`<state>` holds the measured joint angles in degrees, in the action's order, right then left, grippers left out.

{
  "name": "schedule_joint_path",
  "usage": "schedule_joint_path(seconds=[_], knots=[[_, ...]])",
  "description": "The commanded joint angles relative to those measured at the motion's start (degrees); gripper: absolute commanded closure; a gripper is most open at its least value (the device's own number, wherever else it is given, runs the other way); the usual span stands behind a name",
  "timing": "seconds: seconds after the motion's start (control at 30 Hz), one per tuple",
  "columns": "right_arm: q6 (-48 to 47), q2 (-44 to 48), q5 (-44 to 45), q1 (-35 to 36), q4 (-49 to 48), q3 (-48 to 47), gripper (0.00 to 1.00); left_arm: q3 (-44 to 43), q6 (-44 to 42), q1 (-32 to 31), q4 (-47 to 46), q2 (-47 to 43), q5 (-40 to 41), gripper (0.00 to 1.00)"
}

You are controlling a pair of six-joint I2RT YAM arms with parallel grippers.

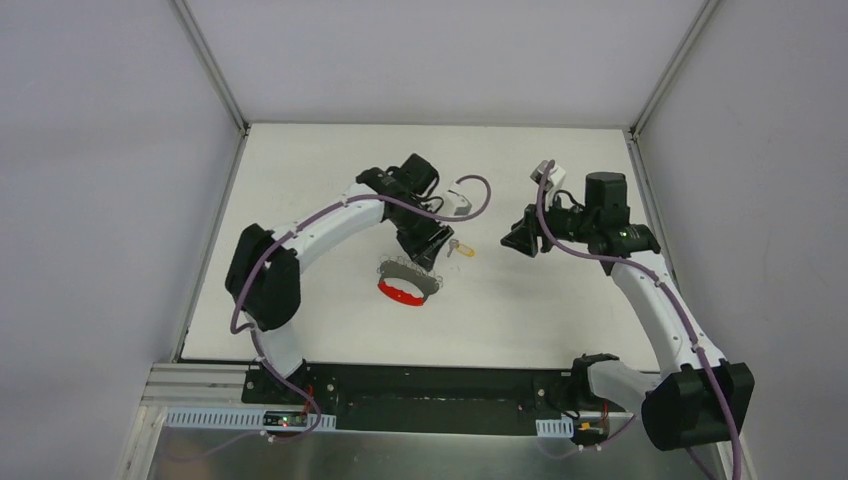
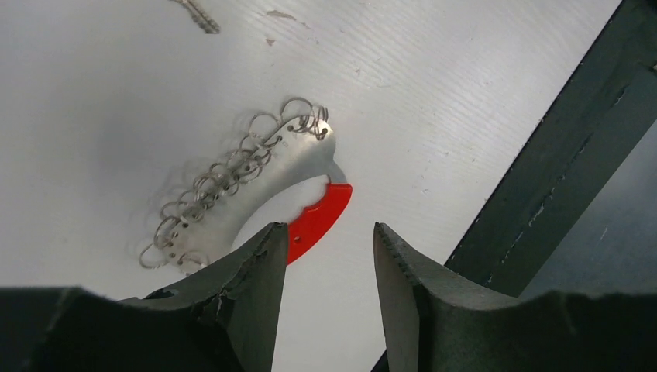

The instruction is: Put the keys on the keyring

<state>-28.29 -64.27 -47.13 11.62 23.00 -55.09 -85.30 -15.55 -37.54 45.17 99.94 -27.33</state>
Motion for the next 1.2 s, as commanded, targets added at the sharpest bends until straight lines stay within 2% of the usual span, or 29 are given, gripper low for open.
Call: schedule_joint_path(seconds=[0.0,0.23,0.87,1.03,1.17], knots=[[1.5,2.2,-0.6,-3.1,-0.8,1.6,0.49,-4.7,0.6,-3.6,2.0,5.9,5.3,0.55],[1.8,2.7,-2.3,-5.8,-1.2,2.5,0.49,-6.6,2.6,-6.3,1.7,13.1,7.0,0.59],[2.3,1.9,-4.3,-7.2,-1.4,3.0,0.48,-4.5,4.5,-8.9,-2.4,18.4,6.7,0.66],[2.3,1.9,-4.5,-7.4,-1.4,3.1,0.48,-4.1,4.7,-9.0,-2.7,18.9,6.4,0.71],[2.3,1.8,-4.5,-7.5,-1.3,3.1,0.48,-3.8,4.6,-9.0,-2.4,18.9,6.4,0.82]])
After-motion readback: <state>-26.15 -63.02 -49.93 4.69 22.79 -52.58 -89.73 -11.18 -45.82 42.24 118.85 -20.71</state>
